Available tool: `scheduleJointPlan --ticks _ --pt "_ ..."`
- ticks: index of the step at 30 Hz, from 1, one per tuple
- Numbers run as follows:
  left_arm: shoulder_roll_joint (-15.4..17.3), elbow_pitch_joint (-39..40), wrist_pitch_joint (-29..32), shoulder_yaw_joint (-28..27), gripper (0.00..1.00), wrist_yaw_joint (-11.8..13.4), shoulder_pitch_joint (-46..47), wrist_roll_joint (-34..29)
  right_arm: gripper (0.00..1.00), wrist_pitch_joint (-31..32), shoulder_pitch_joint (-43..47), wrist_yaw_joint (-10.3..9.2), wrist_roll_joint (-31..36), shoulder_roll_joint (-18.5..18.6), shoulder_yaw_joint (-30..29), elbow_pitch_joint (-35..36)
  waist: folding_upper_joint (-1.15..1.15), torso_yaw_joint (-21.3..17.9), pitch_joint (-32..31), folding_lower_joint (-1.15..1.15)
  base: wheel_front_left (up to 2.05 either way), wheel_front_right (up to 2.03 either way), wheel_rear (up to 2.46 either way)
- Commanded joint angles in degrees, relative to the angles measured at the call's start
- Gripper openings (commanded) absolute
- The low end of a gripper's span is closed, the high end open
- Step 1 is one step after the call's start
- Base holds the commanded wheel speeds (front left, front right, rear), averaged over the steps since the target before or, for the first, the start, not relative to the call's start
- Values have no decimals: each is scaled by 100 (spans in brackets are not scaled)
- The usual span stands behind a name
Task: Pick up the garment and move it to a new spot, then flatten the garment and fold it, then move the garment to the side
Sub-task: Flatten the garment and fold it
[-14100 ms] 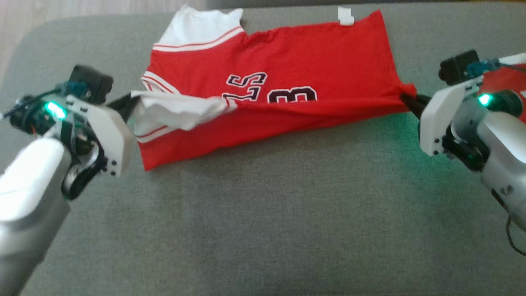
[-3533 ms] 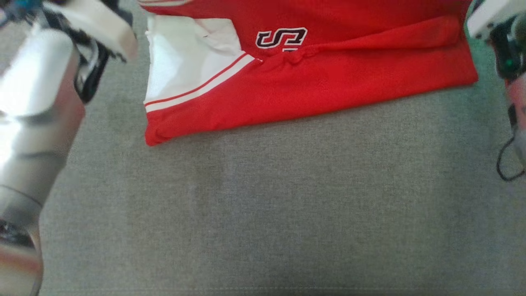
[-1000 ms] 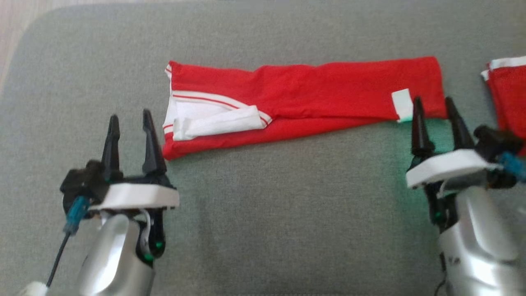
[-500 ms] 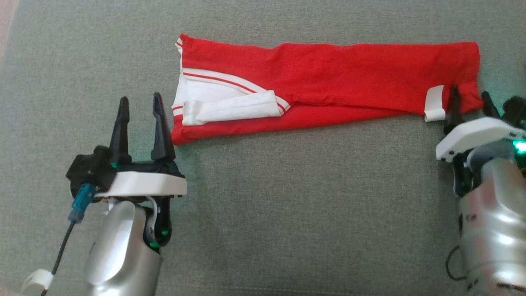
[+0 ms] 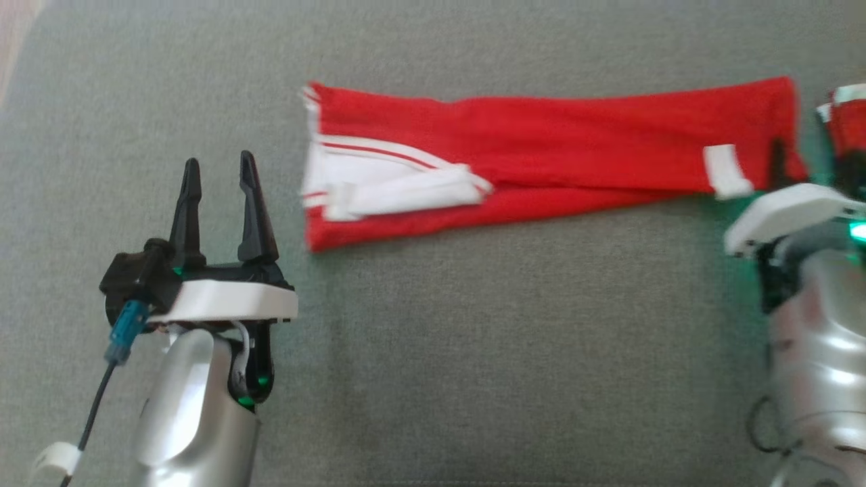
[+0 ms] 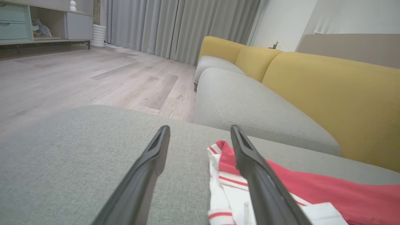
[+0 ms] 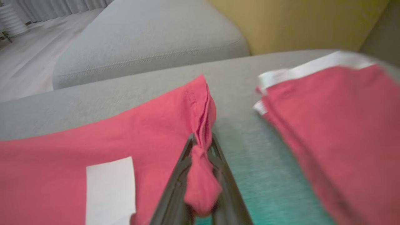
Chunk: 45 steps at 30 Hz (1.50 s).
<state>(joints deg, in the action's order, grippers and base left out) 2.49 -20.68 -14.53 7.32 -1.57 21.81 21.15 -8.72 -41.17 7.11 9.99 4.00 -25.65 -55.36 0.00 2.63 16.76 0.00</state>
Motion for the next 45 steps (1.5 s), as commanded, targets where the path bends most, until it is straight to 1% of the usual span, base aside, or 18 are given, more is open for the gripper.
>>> scheduleJointPlan --ticks 1,4,7,9,12,13,16,19,22,25,29,33,37,43,45 --pt "55 142 -47 -203 100 -11 16 -30 0 -98 28 37 45 175 46 243 0 -73 -112 0 0 0 0" --pt "49 117 -47 -160 100 -55 -39 -53 0 -42 126 37 89 481 -19 440 0 -104 -255 0 0 0 0" --pt "44 77 -47 -92 100 -67 -97 -60 0 55 201 37 50 682 -43 632 0 -110 -375 0 0 0 0" --pt "42 60 -47 -71 100 -65 -134 -28 0 120 228 37 -27 713 11 724 0 -96 -463 0 0 0 0" --pt "41 42 -47 -10 100 -49 -218 45 0 189 256 37 -175 586 175 887 0 -66 -609 0 0 0 0" --pt "41 37 -47 9 100 -33 -270 70 0 210 282 37 -274 428 348 1019 0 -32 -700 0 0 0 0" --pt "40 46 -47 1 100 -5 -322 77 0 256 308 37 -518 179 674 1248 0 37 -824 0 0 0 0" --pt "40 59 -47 -1 100 8 -347 79 0 367 339 37 -846 -16 1147 1482 0 129 -924 0 0 0 0" --pt "40 64 -47 20 100 16 -355 96 0 502 397 37 -1227 -98 1706 1712 0 244 -987 0 0 0 0" --pt "40 63 -47 71 100 20 -345 143 0 591 475 37 -2073 -109 2526 1857 0 387 -1008 0 0 0 0" --pt "39 61 -47 153 100 39 -343 203 0 511 581 37 -2733 -111 3473 1947 0 555 -980 0 0 0 0" --pt "39 76 -47 223 100 75 -286 260 0 429 616 37 -3168 -111 4267 1856 0 738 -905 0 0 0 0" --pt "39 49 -47 333 100 130 -289 279 0 311 644 37 -3435 -112 4832 1576 0 883 -904 0 0 0 0" --pt "39 34 -47 444 100 170 -220 299 0 32 507 37 -3650 -112 5141 882 0 1067 -819 0 0 0 0" --pt "39 37 -47 450 100 170 -213 300 0 -23 473 37 -3681 -112 5185 779 0 1088 -804 0 0 0 0"
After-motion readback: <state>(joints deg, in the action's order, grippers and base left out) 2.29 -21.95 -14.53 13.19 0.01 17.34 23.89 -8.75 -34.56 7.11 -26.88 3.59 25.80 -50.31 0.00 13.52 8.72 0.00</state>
